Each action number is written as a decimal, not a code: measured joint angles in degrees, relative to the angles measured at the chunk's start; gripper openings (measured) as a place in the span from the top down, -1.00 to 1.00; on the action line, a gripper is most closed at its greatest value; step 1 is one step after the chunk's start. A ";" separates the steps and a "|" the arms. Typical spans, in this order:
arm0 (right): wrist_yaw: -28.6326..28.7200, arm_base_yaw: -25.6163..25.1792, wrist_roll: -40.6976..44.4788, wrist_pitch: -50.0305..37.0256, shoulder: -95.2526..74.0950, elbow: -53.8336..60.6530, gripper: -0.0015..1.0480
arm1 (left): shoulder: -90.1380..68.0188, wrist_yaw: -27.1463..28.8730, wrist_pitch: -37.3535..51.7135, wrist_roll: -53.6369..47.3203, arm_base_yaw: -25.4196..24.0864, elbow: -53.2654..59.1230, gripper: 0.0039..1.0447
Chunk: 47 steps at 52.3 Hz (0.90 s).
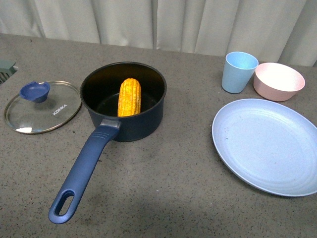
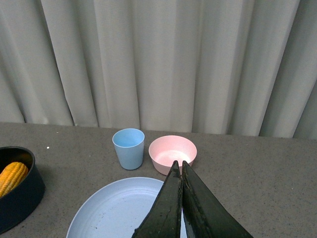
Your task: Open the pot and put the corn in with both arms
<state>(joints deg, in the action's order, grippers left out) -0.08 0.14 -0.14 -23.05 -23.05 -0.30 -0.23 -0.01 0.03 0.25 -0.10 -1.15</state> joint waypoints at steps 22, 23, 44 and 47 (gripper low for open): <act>0.00 0.00 0.00 8.17 8.39 0.00 0.98 | 0.00 0.02 0.00 0.00 0.00 0.00 -0.88; 0.00 0.00 0.00 8.33 8.57 0.00 0.98 | 0.00 0.00 0.00 0.00 0.00 0.00 -0.88; 0.11 0.00 0.04 20.44 18.73 -0.02 0.98 | 0.00 0.00 0.00 0.00 0.00 0.00 -0.88; 0.13 0.00 0.04 22.60 21.46 -0.02 0.98 | 0.00 0.02 0.00 0.00 0.00 0.00 -0.88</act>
<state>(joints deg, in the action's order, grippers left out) 0.05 0.14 -0.10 -0.45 -1.58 -0.32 -0.23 0.01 0.03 0.25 -0.10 -1.15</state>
